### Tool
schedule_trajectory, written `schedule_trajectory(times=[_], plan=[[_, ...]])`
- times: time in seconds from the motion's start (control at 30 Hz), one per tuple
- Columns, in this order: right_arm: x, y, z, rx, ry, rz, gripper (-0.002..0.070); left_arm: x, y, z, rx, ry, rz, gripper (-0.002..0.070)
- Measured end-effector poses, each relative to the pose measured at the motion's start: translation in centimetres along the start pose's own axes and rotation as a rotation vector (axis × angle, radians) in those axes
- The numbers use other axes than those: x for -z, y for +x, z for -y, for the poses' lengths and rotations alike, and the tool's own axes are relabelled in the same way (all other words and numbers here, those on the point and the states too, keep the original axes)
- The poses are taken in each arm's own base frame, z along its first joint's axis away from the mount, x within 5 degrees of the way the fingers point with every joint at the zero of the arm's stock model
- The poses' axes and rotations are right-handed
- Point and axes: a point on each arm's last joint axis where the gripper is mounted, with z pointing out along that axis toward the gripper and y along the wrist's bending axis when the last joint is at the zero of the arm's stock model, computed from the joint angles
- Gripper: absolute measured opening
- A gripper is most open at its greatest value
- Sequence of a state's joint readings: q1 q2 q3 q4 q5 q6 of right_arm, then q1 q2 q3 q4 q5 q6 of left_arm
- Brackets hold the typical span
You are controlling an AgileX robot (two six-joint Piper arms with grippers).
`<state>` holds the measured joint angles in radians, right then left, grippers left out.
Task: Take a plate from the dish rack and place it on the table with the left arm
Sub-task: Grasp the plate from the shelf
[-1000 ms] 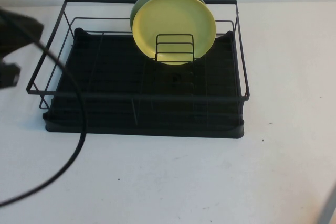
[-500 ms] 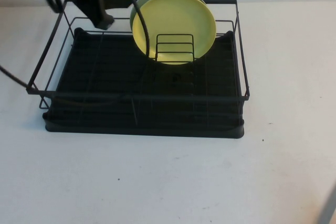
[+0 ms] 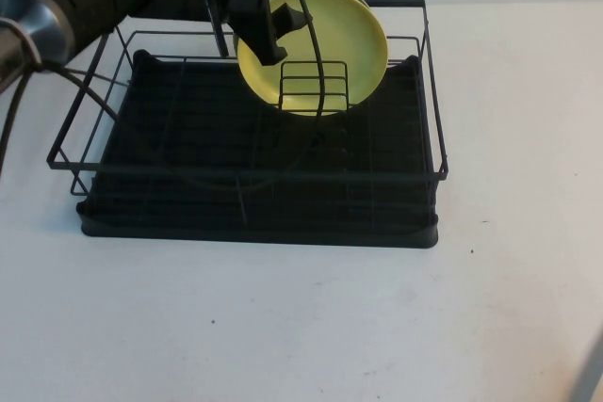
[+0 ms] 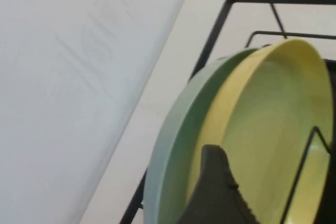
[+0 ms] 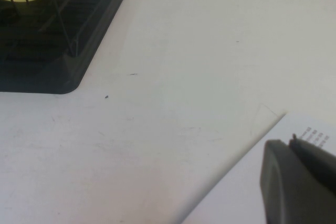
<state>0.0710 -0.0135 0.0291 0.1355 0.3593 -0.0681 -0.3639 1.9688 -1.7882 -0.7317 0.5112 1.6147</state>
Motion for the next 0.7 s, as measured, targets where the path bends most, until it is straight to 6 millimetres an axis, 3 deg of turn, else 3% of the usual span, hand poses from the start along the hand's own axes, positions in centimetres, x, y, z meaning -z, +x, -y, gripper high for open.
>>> schedule_trajectory(times=[0.43, 0.7], plan=[[0.0, 0.0, 0.0, 0.0, 0.0, 0.0, -0.002, -3.9, 2.4, 0.5, 0.038, -0.1, 0.041, 0.0431], [0.0, 0.0, 0.0, -0.002, -0.001, 0.0, -0.002, -4.9, 3.1, 0.5, 0.054, -0.152, 0.054, 0.033]])
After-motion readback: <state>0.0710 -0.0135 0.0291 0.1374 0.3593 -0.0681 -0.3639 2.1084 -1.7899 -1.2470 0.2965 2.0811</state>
